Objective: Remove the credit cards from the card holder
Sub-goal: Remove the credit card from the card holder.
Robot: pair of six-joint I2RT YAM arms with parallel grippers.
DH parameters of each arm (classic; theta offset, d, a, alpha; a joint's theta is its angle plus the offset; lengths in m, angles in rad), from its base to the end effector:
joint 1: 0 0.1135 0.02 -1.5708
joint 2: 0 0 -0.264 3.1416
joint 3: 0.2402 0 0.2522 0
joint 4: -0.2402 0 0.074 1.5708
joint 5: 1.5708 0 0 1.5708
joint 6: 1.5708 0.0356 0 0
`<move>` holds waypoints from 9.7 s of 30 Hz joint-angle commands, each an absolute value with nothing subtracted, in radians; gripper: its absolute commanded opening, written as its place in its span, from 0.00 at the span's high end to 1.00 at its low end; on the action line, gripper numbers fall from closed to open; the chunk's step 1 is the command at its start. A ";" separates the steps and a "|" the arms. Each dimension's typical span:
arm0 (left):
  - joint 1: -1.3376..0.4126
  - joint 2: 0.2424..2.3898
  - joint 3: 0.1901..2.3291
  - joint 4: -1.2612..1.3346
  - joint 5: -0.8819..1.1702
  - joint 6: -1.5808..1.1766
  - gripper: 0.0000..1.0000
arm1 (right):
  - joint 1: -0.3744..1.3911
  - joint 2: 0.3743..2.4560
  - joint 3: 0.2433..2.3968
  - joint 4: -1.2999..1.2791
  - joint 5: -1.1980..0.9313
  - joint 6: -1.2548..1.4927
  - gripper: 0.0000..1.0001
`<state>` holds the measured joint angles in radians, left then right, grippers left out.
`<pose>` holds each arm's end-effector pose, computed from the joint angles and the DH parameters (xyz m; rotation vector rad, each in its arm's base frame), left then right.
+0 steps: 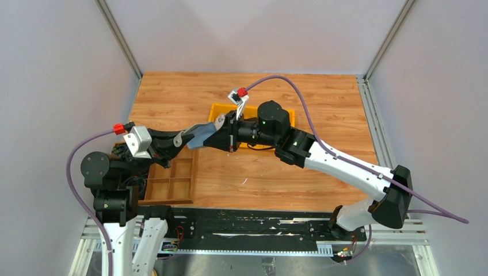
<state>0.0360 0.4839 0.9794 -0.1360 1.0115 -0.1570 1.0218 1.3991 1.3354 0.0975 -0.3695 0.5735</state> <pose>0.0613 -0.0280 0.4383 0.7759 1.1891 -0.7098 0.1614 0.2885 0.4215 -0.7092 1.6093 1.5036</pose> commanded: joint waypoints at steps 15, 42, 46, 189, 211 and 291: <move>0.039 0.376 0.915 -0.238 0.945 0.161 0.30 | 0.943 1.301 1.311 0.203 -0.268 0.639 1.00; 0.040 0.334 1.006 -0.314 0.987 0.431 0.38 | 0.835 1.631 1.354 1.410 -1.168 1.808 1.00; 0.040 0.350 1.013 -0.162 0.997 0.253 0.51 | 0.848 1.689 1.389 1.574 -1.183 1.940 1.00; -0.393 0.364 0.655 -0.165 0.256 0.419 0.96 | 1.241 1.856 2.264 -1.036 0.200 0.082 0.86; -0.391 0.521 0.911 -0.169 0.579 0.020 1.00 | 1.177 1.205 1.381 -0.218 -0.077 -0.127 0.24; -0.391 0.546 1.018 -0.291 0.696 -0.026 0.55 | 1.391 1.157 1.229 0.279 0.319 -0.235 1.00</move>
<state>-0.3893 0.5407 0.9939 -0.2710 0.6643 -0.0422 1.4002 1.1862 1.1545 0.3656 0.3183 -0.2764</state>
